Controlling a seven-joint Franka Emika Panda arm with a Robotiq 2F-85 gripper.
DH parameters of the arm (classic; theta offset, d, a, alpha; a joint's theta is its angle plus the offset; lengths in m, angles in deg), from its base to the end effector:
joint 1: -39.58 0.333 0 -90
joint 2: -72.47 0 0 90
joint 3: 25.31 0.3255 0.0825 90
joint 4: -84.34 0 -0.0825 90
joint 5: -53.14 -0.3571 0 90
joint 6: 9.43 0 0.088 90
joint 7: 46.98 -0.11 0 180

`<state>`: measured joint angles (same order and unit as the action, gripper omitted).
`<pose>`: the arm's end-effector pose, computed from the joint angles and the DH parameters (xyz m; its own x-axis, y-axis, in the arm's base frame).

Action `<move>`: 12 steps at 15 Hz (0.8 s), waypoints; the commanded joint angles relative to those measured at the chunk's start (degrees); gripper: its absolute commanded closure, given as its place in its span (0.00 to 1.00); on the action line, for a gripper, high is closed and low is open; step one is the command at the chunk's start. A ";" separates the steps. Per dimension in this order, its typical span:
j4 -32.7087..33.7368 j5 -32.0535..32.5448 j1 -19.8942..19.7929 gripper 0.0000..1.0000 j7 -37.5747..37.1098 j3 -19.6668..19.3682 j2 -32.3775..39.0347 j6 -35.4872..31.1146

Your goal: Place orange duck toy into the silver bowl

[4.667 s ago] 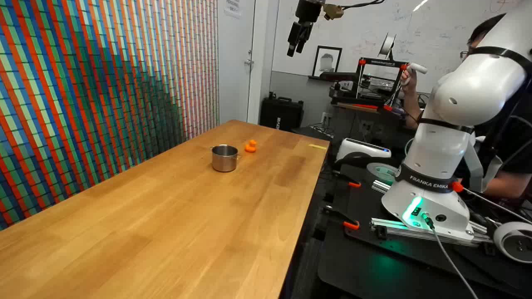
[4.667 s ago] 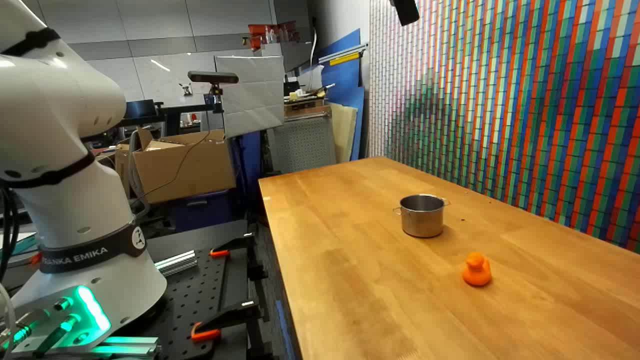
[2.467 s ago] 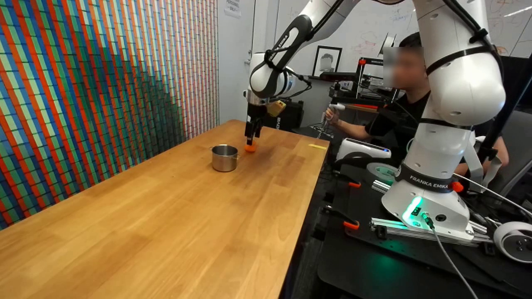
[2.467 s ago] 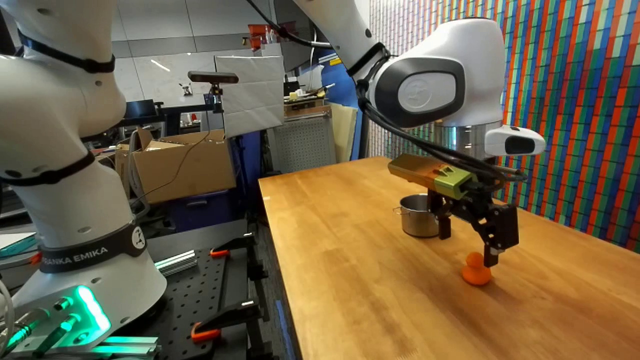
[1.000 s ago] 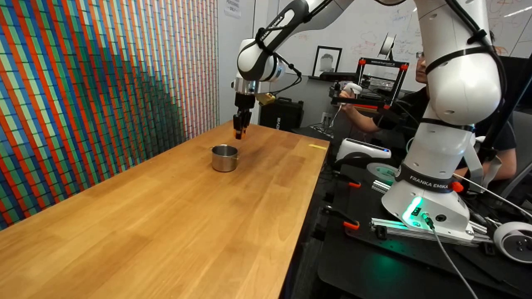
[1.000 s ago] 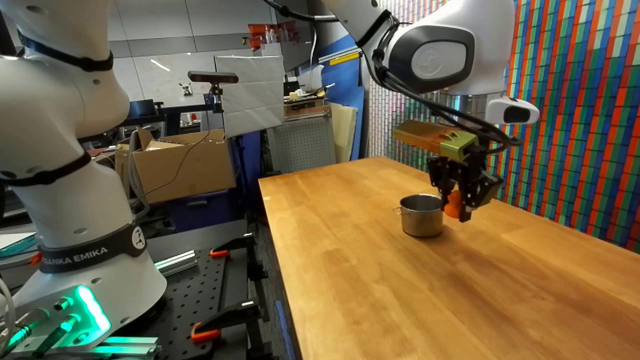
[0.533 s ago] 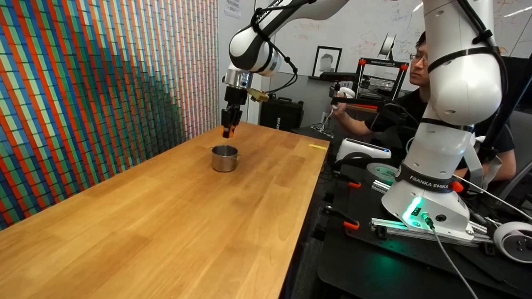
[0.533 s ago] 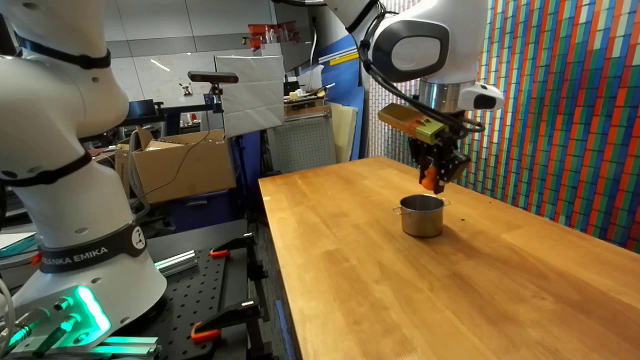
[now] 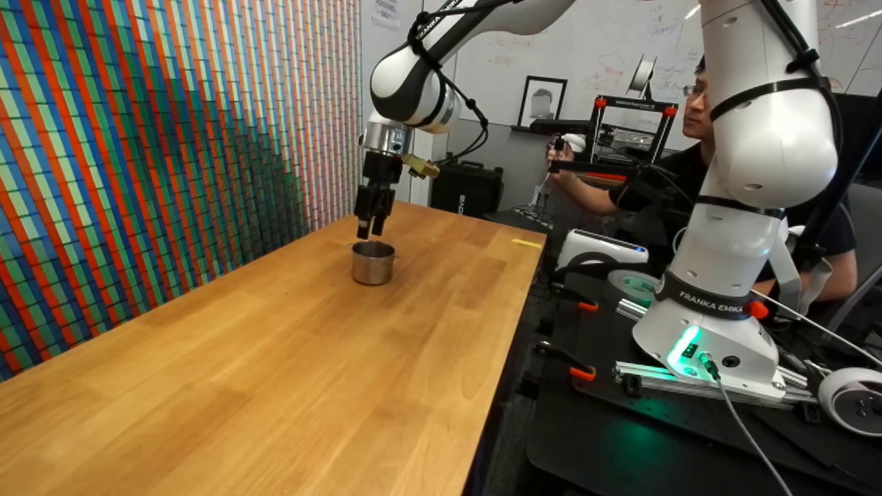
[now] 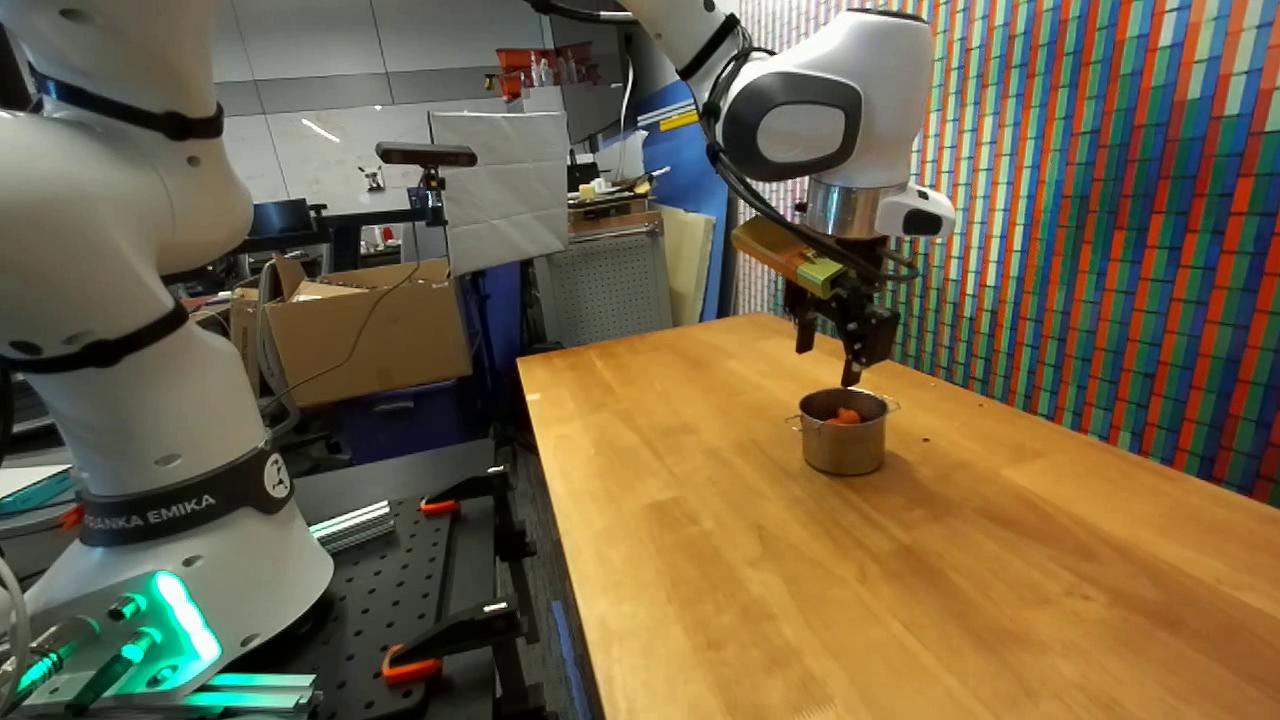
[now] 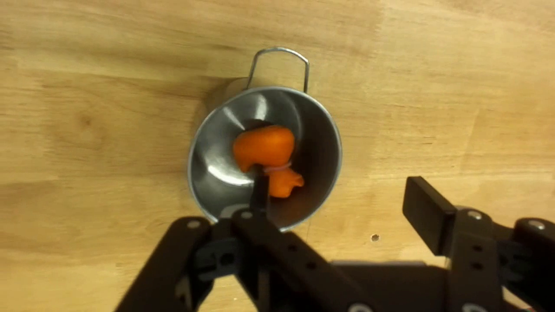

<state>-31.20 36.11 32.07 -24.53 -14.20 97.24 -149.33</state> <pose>0.5898 0.0333 0.2659 0.9781 0.1979 0.0647 0.2080 -0.9429 -0.2603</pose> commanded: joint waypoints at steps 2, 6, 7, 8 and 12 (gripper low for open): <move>3.02 1.47 0.20 0.00 -1.88 -3.11 -0.84 3.56; 4.58 7.22 0.45 0.00 -3.65 -7.38 -3.87 9.65; 4.89 8.89 0.33 0.00 -3.80 -8.43 -5.06 11.90; 5.44 10.25 0.21 0.00 -3.69 -9.26 -5.93 14.28; 7.83 12.87 -0.70 0.00 -2.18 -11.97 -10.36 24.77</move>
<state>-25.10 46.80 31.69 -26.88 -24.63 90.51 -131.66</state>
